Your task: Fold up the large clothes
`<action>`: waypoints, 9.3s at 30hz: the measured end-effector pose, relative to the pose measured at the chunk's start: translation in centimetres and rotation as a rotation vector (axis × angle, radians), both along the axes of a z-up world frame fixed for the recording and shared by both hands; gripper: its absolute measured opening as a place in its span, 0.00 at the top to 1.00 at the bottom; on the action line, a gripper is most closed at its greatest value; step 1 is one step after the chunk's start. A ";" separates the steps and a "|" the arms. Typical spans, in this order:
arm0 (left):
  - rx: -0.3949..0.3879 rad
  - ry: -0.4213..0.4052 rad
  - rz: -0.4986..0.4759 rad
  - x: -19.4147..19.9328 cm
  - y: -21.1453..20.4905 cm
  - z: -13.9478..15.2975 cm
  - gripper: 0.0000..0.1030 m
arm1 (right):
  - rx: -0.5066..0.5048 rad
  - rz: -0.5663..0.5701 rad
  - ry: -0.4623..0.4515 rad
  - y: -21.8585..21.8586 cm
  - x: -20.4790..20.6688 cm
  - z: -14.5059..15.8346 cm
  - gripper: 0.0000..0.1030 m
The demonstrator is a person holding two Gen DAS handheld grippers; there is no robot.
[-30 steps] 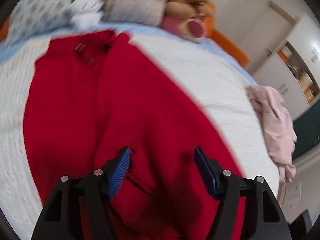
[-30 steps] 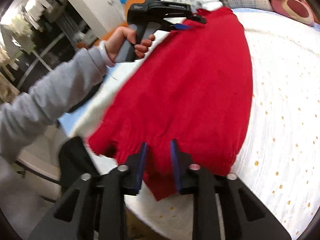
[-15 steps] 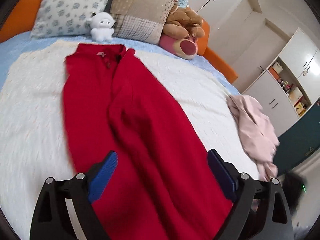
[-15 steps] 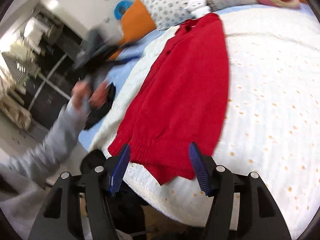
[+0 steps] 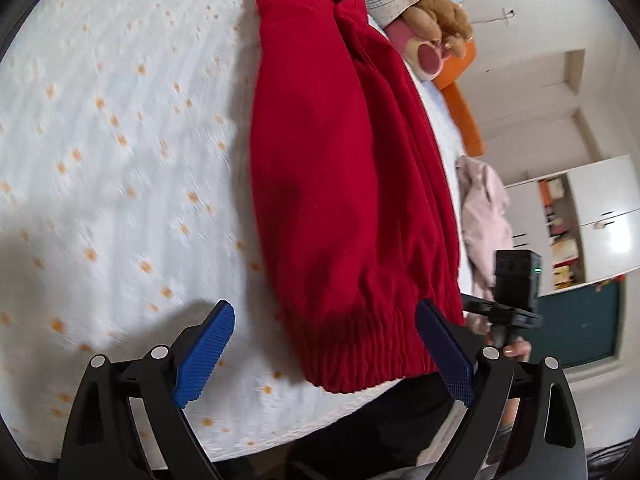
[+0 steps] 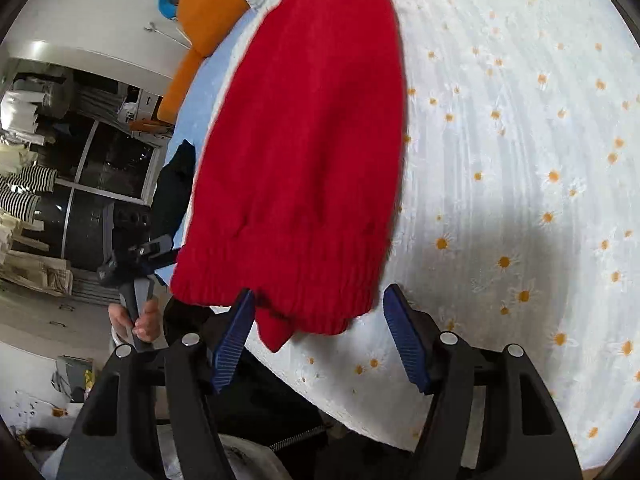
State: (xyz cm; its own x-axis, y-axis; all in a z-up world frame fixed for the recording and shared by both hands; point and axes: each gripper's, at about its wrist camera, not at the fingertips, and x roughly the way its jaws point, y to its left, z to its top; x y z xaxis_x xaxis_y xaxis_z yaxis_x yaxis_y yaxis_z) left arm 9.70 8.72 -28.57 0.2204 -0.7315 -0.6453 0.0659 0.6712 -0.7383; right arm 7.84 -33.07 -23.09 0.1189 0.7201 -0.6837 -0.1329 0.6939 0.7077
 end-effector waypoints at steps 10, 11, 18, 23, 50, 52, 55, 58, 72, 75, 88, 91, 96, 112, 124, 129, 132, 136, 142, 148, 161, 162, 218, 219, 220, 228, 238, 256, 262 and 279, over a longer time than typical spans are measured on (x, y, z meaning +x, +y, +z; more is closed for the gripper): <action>-0.079 0.022 0.012 -2.9 -1.3 -1.6 0.09 | 0.090 0.007 0.064 2.6 2.8 -0.2 0.22; -0.085 0.022 0.015 -3.6 -0.9 -1.4 0.09 | 0.100 0.000 0.071 2.7 3.1 -0.2 0.24; -0.154 0.060 -0.024 -3.0 -1.2 -0.1 0.09 | 0.287 -0.078 0.163 -0.5 3.9 -0.6 0.57; -0.234 0.128 0.011 -3.0 -1.1 -1.8 0.08 | 0.199 -0.031 0.172 1.6 4.4 -1.3 0.50; -0.682 0.125 0.077 13.5 1.3 6.1 0.60 | 0.621 -0.162 0.110 1.3 19.5 7.3 0.66; -0.678 0.133 0.098 15.5 1.5 5.7 0.60 | 0.621 -0.174 0.122 1.5 21.9 6.8 0.66; -0.664 0.139 0.101 16.4 1.6 5.3 0.60 | 0.620 -0.186 0.144 1.2 23.2 5.2 0.66; -0.673 0.152 0.092 16.3 2.5 5.1 0.60 | 0.623 -0.183 0.156 0.6 23.2 4.2 0.66; -0.630 0.208 0.270 22.3 4.9 1.2 0.60 | 0.564 -0.319 0.240 1.6 29.9 0.7 0.66; -0.635 0.225 0.320 23.4 5.1 -1.1 0.60 | 0.542 -0.368 0.235 2.1 31.1 -1.0 0.66; -0.403 0.112 0.113 24.7 3.3 4.9 0.57 | 0.347 -0.366 0.010 1.7 28.6 4.8 0.14; -0.289 0.090 0.091 23.9 3.4 7.2 0.06 | 0.335 -0.352 -0.064 0.8 26.9 7.5 0.15; -0.129 -0.066 0.173 22.7 5.0 12.2 0.03 | 0.107 -0.182 -0.284 3.9 23.8 11.8 0.26; 0.481 -0.201 -0.087 25.2 -7.2 4.0 0.03 | -0.542 -0.026 -0.424 13.9 27.7 4.1 0.70; 0.200 -0.212 -0.034 31.4 0.8 9.5 0.03 | -0.285 -0.050 -0.528 8.5 32.2 11.1 0.10; 0.242 -0.124 0.099 42.1 4.8 5.8 0.03 | -0.238 -0.094 -0.424 6.5 45.8 8.3 0.23; 0.166 -0.087 0.141 46.8 6.0 3.1 0.03 | -0.167 -0.142 -0.329 5.0 52.0 5.1 0.23; 0.129 -0.055 0.101 50.5 4.9 0.3 0.03 | -0.107 -0.191 -0.237 3.5 56.7 1.4 0.23; 0.216 -0.046 0.079 54.1 1.9 -1.7 0.03 | -0.133 -0.169 -0.145 5.3 59.5 -1.9 0.18; 0.291 -0.042 0.191 54.8 1.0 -0.6 0.40 | -0.109 -0.150 -0.177 6.6 58.7 -1.3 0.84; 0.034 -0.419 0.099 42.5 2.0 12.0 0.87 | 0.060 0.078 -0.508 4.5 45.7 11.0 0.91; -0.003 -0.462 0.080 41.2 1.9 13.1 0.87 | 0.080 0.126 -0.537 4.4 43.8 11.9 0.91; -0.085 -0.285 0.015 22.6 -0.8 5.3 0.36 | -0.082 0.069 -0.558 6.1 22.6 4.5 0.57; -0.045 -0.341 0.023 22.2 -0.8 7.0 0.21 | -0.062 0.056 -0.598 6.0 23.0 6.1 0.53; 0.011 -0.423 0.044 22.3 -1.0 9.1 0.08 | -0.068 0.045 -0.630 6.1 23.5 7.3 0.53; 0.207 -0.364 0.097 29.6 -2.4 8.7 0.25 | -0.136 -0.154 -0.460 6.7 33.0 5.6 0.79; 0.245 -0.278 0.104 29.8 -1.6 6.1 0.29 | -0.123 -0.169 -0.393 5.8 34.3 5.0 0.58; -0.261 0.160 0.227 13.7 5.3 -2.4 0.05 | 0.381 -0.280 0.234 -3.7 20.6 -1.7 0.11; -0.344 0.175 0.283 14.0 5.5 -4.0 0.05 | 0.431 -0.315 0.241 -2.4 22.9 -3.1 0.12; -0.645 0.191 0.408 14.8 6.8 -5.3 0.03 | 0.624 -0.409 0.304 -2.2 25.5 -4.8 0.05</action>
State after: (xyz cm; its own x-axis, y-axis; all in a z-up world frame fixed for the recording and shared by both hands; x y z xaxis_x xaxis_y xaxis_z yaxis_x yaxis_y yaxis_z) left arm 24.46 15.54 -33.88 0.4802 -0.8597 -0.1743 -0.2611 0.0496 -0.9640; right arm 33.30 -35.25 -27.85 0.3294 0.9195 -0.2146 0.3074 0.1105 0.9451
